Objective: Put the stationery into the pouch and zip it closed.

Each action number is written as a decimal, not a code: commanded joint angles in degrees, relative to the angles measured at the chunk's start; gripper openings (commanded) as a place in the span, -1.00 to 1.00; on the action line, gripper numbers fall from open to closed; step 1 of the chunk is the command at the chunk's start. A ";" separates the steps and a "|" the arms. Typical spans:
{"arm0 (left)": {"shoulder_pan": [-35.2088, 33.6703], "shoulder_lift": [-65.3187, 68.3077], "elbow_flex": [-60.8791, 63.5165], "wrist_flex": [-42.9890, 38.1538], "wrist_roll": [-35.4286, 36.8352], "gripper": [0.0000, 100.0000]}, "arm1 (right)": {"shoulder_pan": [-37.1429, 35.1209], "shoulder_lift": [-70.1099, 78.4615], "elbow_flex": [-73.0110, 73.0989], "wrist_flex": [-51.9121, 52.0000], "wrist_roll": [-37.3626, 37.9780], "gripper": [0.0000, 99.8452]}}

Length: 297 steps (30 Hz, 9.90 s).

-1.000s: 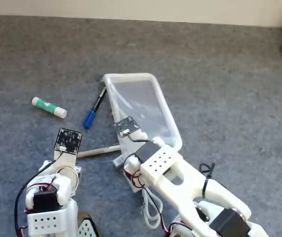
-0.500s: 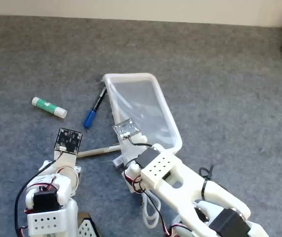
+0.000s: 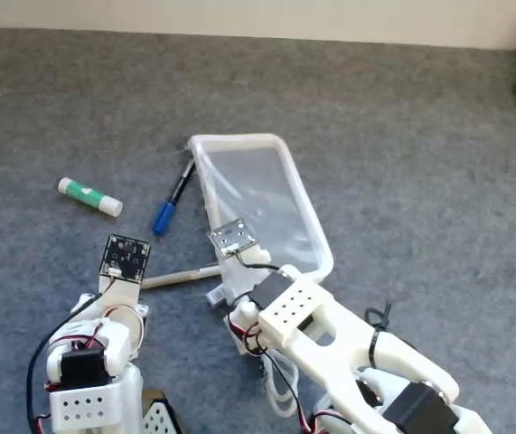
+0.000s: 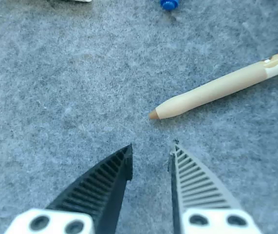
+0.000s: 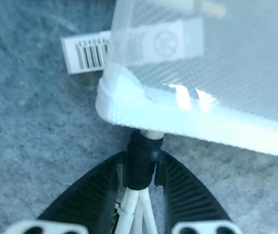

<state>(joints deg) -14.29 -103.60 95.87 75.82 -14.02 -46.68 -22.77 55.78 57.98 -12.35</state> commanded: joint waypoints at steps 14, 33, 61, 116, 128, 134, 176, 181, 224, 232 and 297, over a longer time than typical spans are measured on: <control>-0.75 -0.40 1.27 0.18 0.62 -0.73 | -0.31 9.36 -1.71 0.04 -0.62 -0.84; -0.75 -0.40 1.27 0.18 0.62 -0.73 | 0.92 -9.45 -1.01 2.77 4.22 -0.99; 0.48 -0.40 1.27 0.18 0.70 -0.73 | 5.67 -32.57 4.26 3.03 4.31 -0.99; 19.12 -0.40 -28.44 -3.16 22.77 -0.24 | -1.01 -55.08 7.08 -6.73 4.31 -0.99; 19.38 -0.40 -33.10 -1.85 22.68 -0.24 | -0.84 -55.08 8.48 -6.64 4.31 -0.99; 19.03 -0.40 -30.11 -1.41 22.07 -0.24 | -0.84 -55.08 8.57 -6.64 4.31 -0.99; 13.58 -0.40 -20.26 -9.05 16.44 -0.33 | 3.65 -55.08 9.01 -6.64 4.31 -0.99; 13.58 -0.40 -17.54 -14.51 16.18 -0.57 | 3.65 -55.08 8.92 -4.62 4.31 -0.99; 13.32 -0.40 -15.60 -16.97 16.18 -0.98 | 27.65 -55.08 8.40 0.75 8.44 -0.99; 13.58 -0.40 -15.52 -16.97 16.44 -0.72 | 27.30 -58.59 5.32 6.29 8.44 -0.99; 0.66 0.31 -41.19 -9.49 7.65 -0.97 | 14.46 -76.00 6.90 13.32 11.87 -0.67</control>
<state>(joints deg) -9.89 -104.04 59.30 65.63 -5.93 -31.82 -99.43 64.92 71.08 -0.84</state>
